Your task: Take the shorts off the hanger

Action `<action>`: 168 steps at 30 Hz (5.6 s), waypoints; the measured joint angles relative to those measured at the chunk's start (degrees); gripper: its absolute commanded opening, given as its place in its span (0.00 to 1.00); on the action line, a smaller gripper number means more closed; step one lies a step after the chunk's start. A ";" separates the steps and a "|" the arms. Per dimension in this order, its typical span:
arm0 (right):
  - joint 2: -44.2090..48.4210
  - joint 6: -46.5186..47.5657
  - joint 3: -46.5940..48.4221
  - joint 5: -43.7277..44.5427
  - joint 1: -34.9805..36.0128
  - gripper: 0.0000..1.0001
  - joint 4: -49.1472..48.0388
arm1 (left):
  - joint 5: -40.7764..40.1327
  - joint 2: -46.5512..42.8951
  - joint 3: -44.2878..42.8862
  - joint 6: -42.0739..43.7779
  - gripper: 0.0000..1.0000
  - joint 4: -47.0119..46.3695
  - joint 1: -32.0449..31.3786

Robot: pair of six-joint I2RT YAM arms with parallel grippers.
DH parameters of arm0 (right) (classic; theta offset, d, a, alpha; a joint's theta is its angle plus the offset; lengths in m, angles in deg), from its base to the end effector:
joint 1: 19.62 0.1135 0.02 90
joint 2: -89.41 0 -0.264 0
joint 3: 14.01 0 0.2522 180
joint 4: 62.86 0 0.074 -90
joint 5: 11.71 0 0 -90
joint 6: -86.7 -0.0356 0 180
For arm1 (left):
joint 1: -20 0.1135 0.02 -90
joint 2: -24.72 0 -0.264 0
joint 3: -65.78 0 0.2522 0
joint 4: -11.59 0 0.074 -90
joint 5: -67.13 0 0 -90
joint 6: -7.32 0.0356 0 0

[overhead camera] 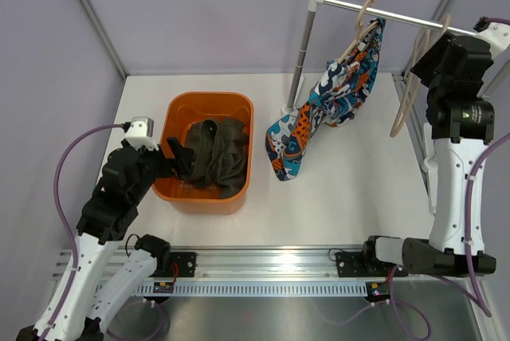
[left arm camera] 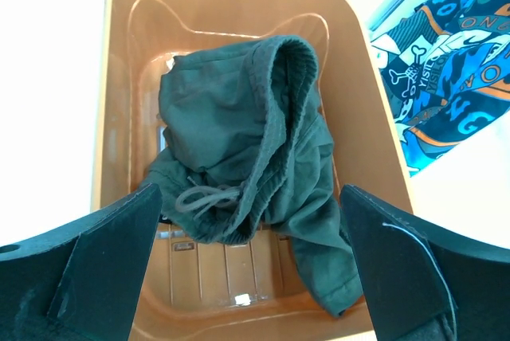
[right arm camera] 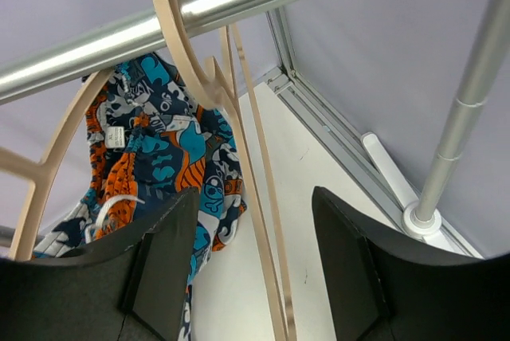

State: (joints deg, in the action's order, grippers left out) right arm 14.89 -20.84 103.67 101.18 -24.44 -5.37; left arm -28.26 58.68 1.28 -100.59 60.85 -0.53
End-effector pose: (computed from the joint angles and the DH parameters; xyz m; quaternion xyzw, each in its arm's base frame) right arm 0.2350 -0.0337 0.5140 0.2695 0.7358 -0.0892 0.6149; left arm 0.1153 -0.0396 0.3540 -0.0088 0.8122 -0.1555 0.5622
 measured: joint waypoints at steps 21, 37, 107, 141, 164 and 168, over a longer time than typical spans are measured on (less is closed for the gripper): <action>-8.83 -1.60 11.39 -4.04 19.89 0.66 3.43 | -2.45 -8.28 4.07 0.79 0.99 5.66 -0.04; -20.44 1.70 8.44 8.90 22.71 0.71 -14.19 | -2.58 -8.83 4.44 1.01 0.99 5.62 -0.04; -27.67 9.42 11.30 18.12 22.27 0.03 -18.45 | -2.56 -8.26 4.50 1.07 0.99 5.62 -0.15; -30.29 10.73 14.03 18.01 20.44 0.00 -16.90 | -2.58 -8.28 4.50 1.07 0.99 5.62 -0.46; -11.52 6.54 9.75 2.84 20.06 0.00 -2.05 | -2.56 -8.24 4.50 1.16 0.99 5.60 -0.46; -4.28 4.68 1.01 -2.51 20.09 0.00 0.02 | -2.25 -7.85 4.50 1.22 0.99 5.55 -0.46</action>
State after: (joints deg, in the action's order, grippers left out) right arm 10.60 -16.16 104.67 98.67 -4.35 -5.35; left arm -30.51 50.83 5.78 -99.36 66.41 -0.99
